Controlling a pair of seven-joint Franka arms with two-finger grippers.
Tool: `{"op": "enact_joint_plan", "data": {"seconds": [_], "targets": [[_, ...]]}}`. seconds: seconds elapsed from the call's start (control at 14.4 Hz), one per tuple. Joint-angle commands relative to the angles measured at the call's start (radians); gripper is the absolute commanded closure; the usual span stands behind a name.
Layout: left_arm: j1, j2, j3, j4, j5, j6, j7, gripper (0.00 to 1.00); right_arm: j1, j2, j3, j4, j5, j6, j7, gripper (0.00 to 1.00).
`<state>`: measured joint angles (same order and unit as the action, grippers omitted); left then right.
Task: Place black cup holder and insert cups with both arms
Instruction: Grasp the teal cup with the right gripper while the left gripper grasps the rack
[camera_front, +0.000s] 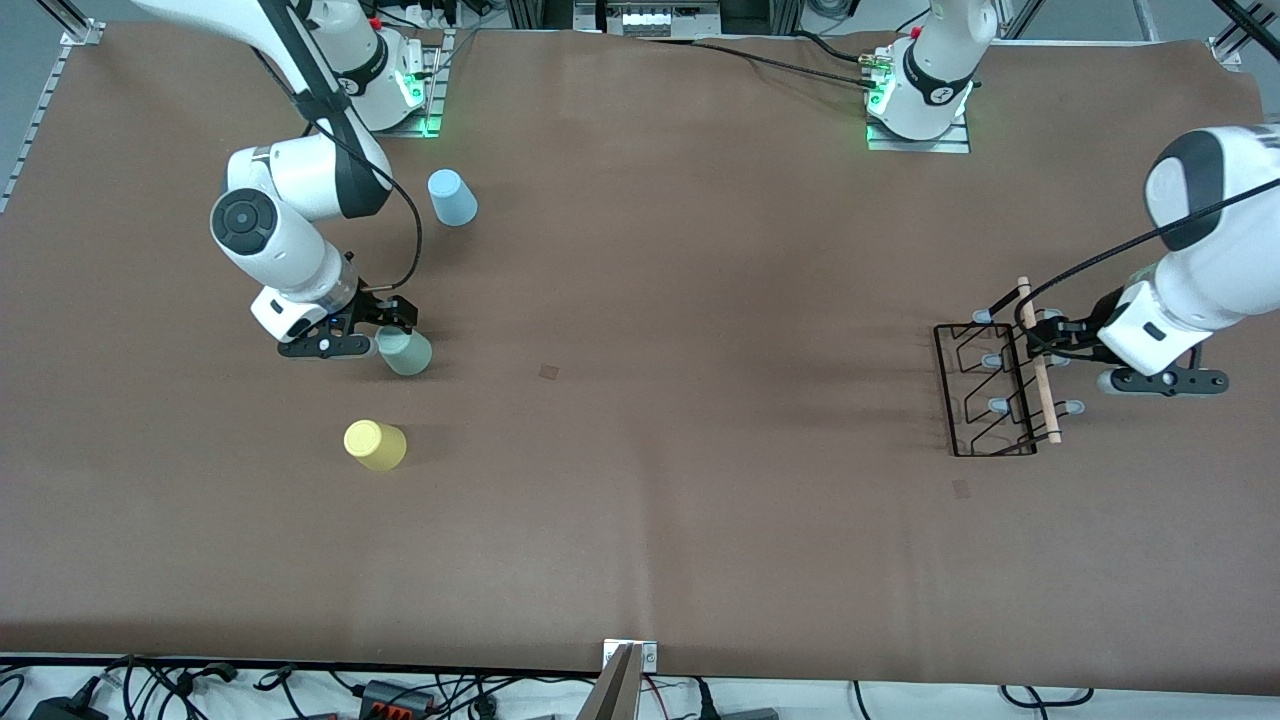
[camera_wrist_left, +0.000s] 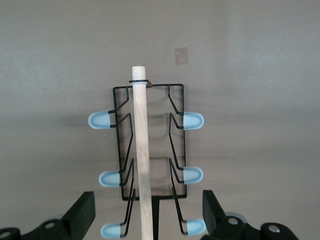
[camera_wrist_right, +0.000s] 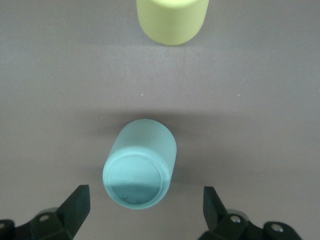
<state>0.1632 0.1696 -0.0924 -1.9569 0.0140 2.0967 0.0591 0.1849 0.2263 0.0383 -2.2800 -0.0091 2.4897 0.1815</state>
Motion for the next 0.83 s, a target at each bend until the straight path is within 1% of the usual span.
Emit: {"op": "enact_joint_plan", "data": {"seconds": [0.0, 0.07, 0.14, 0.28, 0.49, 0.56, 0.69, 0.76], "targets": [[0.006, -0.032, -0.009, -0.097, 0.018, 0.11, -0.008, 0.16, 0.013, 0.025, -0.006, -0.023, 0.003, 0.057, 0.01, 0.0], [0.006, -0.03, -0.009, -0.121, 0.018, 0.155, -0.008, 0.23, 0.018, 0.027, -0.006, -0.023, 0.003, 0.058, 0.01, 0.0], [0.006, -0.029, -0.009, -0.146, 0.018, 0.195, -0.005, 0.35, 0.024, 0.027, -0.006, -0.023, 0.003, 0.061, 0.01, 0.0], [0.006, -0.018, -0.009, -0.158, 0.018, 0.226, -0.007, 0.48, 0.024, 0.034, -0.006, -0.023, 0.003, 0.064, 0.01, 0.0], [0.006, 0.02, -0.009, -0.16, 0.018, 0.281, -0.005, 0.51, 0.028, 0.044, -0.006, -0.023, 0.003, 0.087, 0.01, 0.0], [0.007, 0.022, -0.009, -0.159, 0.018, 0.287, -0.007, 0.56, 0.027, 0.044, -0.006, -0.023, 0.003, 0.089, 0.01, 0.0], [0.007, 0.031, -0.007, -0.155, 0.017, 0.287, -0.008, 0.84, 0.027, 0.044, -0.006, -0.023, 0.003, 0.087, 0.01, 0.0], [0.012, 0.042, -0.006, -0.149, 0.017, 0.287, -0.008, 0.89, 0.027, 0.044, -0.006, -0.024, 0.003, 0.087, 0.01, 0.0]]}}
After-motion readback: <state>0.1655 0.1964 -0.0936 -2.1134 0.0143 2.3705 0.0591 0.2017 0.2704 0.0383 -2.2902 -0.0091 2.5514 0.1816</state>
